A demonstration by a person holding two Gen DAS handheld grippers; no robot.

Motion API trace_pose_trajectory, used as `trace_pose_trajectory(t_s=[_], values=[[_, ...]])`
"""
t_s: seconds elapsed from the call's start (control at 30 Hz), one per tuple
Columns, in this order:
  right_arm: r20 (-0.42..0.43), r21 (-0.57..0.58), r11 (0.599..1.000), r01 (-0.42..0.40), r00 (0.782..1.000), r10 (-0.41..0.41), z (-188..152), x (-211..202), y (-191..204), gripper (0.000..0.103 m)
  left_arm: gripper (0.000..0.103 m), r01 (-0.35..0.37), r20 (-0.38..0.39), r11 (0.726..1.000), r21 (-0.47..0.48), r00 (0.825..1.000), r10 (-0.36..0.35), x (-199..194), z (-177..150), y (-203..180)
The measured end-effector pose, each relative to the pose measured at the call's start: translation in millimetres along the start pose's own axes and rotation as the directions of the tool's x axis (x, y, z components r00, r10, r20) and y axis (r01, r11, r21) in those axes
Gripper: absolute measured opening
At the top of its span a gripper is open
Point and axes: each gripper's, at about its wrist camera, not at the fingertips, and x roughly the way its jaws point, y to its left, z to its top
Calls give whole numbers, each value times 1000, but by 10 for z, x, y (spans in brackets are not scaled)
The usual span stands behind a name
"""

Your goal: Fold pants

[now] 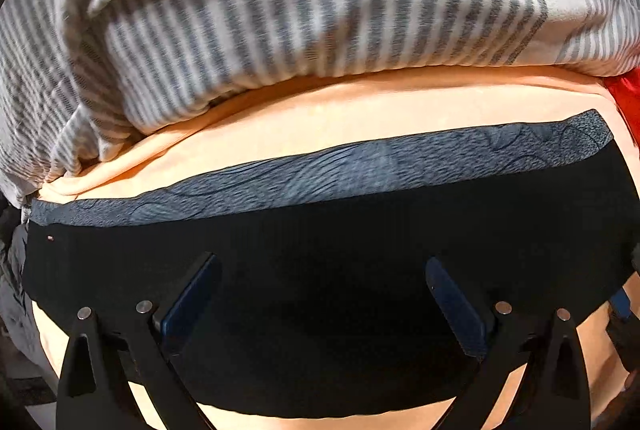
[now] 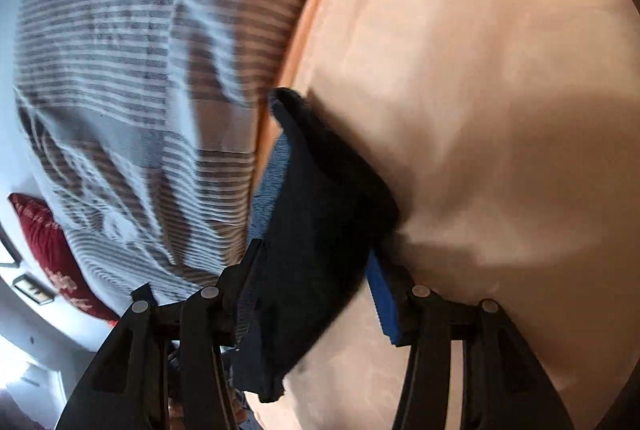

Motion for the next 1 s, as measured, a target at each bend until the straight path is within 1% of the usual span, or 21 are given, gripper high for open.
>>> trace_pose_trajectory(t_s=[0.13, 0.2, 0.27, 0.33, 0.4, 0.5, 0.57, 0.63, 0.67, 0.7, 0.73, 0.77, 0.83, 0.87, 0.93, 1.0], values=[[-10, -14, 1000, -24, 1000, 23, 64, 81, 32, 54, 103, -8, 29, 1000, -2, 1000, 8, -108, 68, -150], [-15, -7, 999, -44, 999, 44, 88, 158, 49, 55, 103, -43, 58, 999, -17, 997, 44, -145, 139, -158], [-25, 4, 998, -59, 998, 59, 124, 226, 86, 56, 103, -85, 73, 994, -63, 993, 89, -141, 236, -103], [-44, 24, 997, -77, 996, 78, 130, 260, 92, 56, 103, -100, 64, 988, -120, 992, 108, -87, 322, -26], [-55, 32, 996, -84, 995, 85, 130, 254, 81, 56, 103, -122, 55, 983, -141, 990, 130, 1, 365, 19], [-64, 35, 995, -93, 993, 95, 124, 261, 64, 56, 103, -212, 44, 971, -110, 975, 218, 212, 351, 74], [-69, 26, 995, -92, 993, 94, 117, 284, 73, 56, 103, -221, 58, 971, -93, 972, 227, 293, 304, 36], [-85, 15, 997, -82, 993, 83, 117, 335, 84, 55, 103, -239, 101, 968, -74, 964, 246, 296, 260, -32], [-98, 15, 997, -78, 992, 79, 120, 367, 98, 54, 103, -267, 141, 962, -48, 952, 272, 281, 229, -98], [-121, 24, 996, -84, 989, 86, 124, 410, 113, 46, 103, -287, 161, 958, -26, 944, 287, 273, 217, -138], [-145, 45, 993, -106, 983, 112, 120, 457, 122, 22, 103, -300, 175, 954, -5, 939, 296, 277, 211, -156], [-159, 59, 990, -125, 978, 133, 109, 486, 138, 15, 103, -295, 168, 955, 10, 942, 289, 234, 225, -161], [-161, 63, 985, -161, 972, 169, 91, 478, 210, 15, 103, -248, 134, 969, -4, 960, 246, 185, 239, -94], [-162, 59, 982, -179, 969, 186, 78, 463, 263, 15, 103, -211, 117, 977, -27, 970, 213, 147, 223, -16], [-170, 47, 976, -212, 961, 217, 41, 429, 395, 15, 103, -189, 110, 981, -50, 975, 194, 48, 162, 73], [-179, 24, 974, -227, 957, 228, -3, 413, 542, 15, 103, -160, 111, 985, -62, 980, 166, -53, 12, 133]])
